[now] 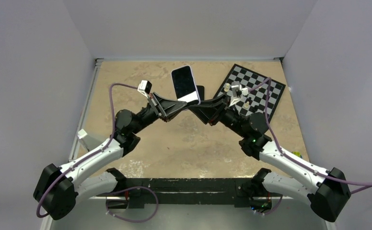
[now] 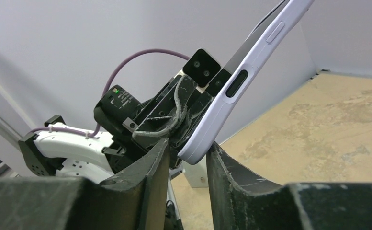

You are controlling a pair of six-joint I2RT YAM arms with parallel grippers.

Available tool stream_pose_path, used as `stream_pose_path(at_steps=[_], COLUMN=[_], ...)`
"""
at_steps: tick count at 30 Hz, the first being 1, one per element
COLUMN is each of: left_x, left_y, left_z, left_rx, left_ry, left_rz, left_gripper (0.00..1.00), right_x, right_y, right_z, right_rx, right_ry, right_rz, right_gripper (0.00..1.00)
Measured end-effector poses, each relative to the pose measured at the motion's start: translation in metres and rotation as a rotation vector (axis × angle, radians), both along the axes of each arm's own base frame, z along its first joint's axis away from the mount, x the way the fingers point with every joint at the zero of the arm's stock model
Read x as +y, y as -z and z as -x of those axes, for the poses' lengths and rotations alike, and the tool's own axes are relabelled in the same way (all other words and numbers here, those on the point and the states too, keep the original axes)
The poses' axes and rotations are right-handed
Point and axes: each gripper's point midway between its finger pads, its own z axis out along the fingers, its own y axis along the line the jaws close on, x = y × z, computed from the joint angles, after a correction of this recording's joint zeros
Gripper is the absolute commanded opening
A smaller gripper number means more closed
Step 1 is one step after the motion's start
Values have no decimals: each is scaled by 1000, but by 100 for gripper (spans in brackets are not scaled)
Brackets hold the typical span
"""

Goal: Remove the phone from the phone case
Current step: Remove the phone case from the phone.

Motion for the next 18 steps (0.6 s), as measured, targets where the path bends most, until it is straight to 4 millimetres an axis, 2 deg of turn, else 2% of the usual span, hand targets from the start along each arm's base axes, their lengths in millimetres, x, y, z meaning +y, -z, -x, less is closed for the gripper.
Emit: stream_pose_path(at_steps=[2, 4, 7, 18], left_x=[0, 1, 3, 3], left_y=[0, -1, -2, 0], left_z=[-2, -4, -6, -3], left_rx=[8, 11, 9, 5], left_ry=[-6, -18, -29, -20], left_rz=[3, 10, 17, 19], left_gripper=[0, 0, 0, 0], right_x=[2, 3, 4, 9], right_y=[-1, -2, -4, 1], right_z=[-2, -4, -4, -1], right_rx=[2, 1, -5, -49], right_ry=[3, 2, 1, -17], right_rz=[1, 0, -4, 21], right_gripper=[24, 24, 32, 41])
